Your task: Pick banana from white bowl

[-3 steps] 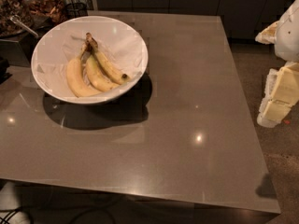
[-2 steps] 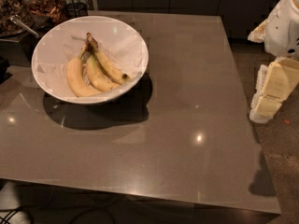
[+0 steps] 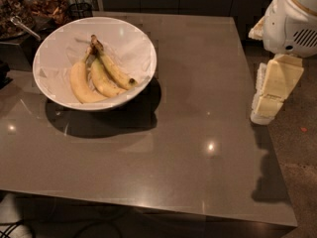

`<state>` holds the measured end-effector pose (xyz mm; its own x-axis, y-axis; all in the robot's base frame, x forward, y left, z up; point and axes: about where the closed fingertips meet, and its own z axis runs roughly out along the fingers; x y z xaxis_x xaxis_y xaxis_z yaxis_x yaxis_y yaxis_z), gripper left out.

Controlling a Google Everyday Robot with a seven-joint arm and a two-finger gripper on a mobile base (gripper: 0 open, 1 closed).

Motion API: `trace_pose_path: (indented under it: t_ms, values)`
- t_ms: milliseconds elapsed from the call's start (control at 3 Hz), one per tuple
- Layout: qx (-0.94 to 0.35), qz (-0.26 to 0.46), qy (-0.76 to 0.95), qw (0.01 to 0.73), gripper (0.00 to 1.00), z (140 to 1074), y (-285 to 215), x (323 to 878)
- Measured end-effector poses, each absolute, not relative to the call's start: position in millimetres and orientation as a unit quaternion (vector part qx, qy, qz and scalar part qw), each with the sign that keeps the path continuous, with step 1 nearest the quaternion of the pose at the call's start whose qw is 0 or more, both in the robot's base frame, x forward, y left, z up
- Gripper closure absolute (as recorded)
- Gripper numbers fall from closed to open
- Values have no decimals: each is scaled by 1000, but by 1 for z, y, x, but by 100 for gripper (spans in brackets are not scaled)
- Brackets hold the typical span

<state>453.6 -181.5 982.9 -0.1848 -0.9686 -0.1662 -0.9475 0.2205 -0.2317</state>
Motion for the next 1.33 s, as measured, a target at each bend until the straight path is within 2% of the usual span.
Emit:
trace_pose_path:
  t_ms: [333,667,1333]
  values:
    - [-622,-35,766,158,0,986,-172,462]
    - [-618,-26,774,136,0,988,-116,524]
    - [-616,-13,770,167,0,993,-89,539]
